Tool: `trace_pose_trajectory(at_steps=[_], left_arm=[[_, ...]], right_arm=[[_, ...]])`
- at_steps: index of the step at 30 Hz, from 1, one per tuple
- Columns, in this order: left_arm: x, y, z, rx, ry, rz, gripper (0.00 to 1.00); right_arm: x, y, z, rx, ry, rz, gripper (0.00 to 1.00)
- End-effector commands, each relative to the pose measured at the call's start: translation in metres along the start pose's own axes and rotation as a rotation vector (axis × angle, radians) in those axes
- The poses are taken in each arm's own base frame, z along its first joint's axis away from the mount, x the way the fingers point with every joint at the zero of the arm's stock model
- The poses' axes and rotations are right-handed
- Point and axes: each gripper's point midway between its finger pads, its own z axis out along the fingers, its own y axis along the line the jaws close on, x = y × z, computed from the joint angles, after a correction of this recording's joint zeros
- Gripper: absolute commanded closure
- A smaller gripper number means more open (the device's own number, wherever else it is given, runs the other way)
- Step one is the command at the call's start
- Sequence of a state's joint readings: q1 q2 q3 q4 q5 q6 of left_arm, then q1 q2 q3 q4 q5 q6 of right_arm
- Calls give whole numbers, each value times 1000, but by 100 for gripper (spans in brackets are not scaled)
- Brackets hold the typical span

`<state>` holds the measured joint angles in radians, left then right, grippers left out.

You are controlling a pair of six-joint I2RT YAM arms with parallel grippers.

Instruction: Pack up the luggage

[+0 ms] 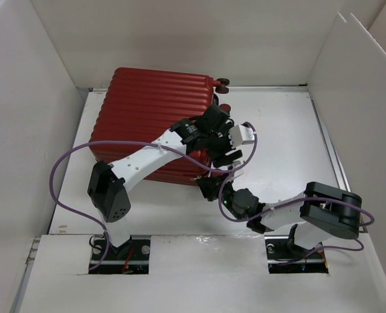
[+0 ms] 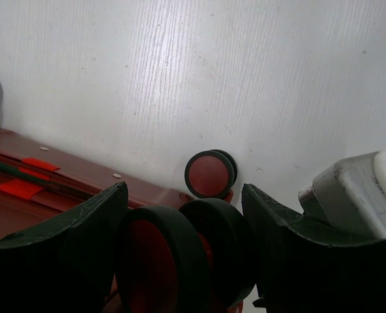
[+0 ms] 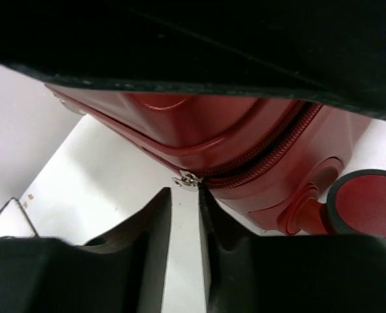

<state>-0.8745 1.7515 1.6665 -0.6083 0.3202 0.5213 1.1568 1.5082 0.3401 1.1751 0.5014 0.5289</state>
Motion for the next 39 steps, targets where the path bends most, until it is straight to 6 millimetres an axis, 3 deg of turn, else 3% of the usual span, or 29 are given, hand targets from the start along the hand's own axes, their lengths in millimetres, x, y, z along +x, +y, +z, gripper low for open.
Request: trace_pose_trajectory(at_steps=[1, 4, 5, 7, 9, 11, 12, 13, 15, 20, 22, 29, 39], left_arm=[[-60, 33, -26, -97, -244, -31, 100], [-59, 34, -26, -107, -240, -32, 100], [-59, 35, -26, -108, -240, -23, 100], [-61, 35, -30, -112, -248, -20, 100], [-61, 35, -30, -112, -248, -20, 100], [-61, 35, -30, -112, -248, -20, 100], [-61, 35, -30, -112, -248, -20, 100], [-61, 35, -30, -112, -248, -20, 100], [-64, 36, -32, -115, -256, -17, 100], [-65, 34, -32, -107, -259, -16, 100], [-67, 34, -36, -112, -267, -4, 100], [-67, 36, -37, -120, -263, -5, 100], [-65, 39, -37, -138, -256, 1, 100]], right_arm=[[-40, 23, 13, -26, -137, 91, 74], [-31, 16, 17, 21, -111, 80, 81], [-32, 14, 17, 33, -117, 81, 88], [-26, 6, 10, 45, -98, 79, 90], [-23, 5, 7, 42, -81, 102, 73], [-23, 8, 5, 40, -64, 134, 64], [-20, 8, 4, 41, -46, 145, 51], [-9, 1, 2, 69, -7, 133, 46], [-7, 2, 1, 87, 1, 153, 39], [-2, -5, 5, 168, -2, 131, 34], [4, -14, 5, 211, 16, 101, 44], [-12, -1, 15, 189, -21, 52, 67], [-14, 6, 19, 159, -32, 63, 99]])
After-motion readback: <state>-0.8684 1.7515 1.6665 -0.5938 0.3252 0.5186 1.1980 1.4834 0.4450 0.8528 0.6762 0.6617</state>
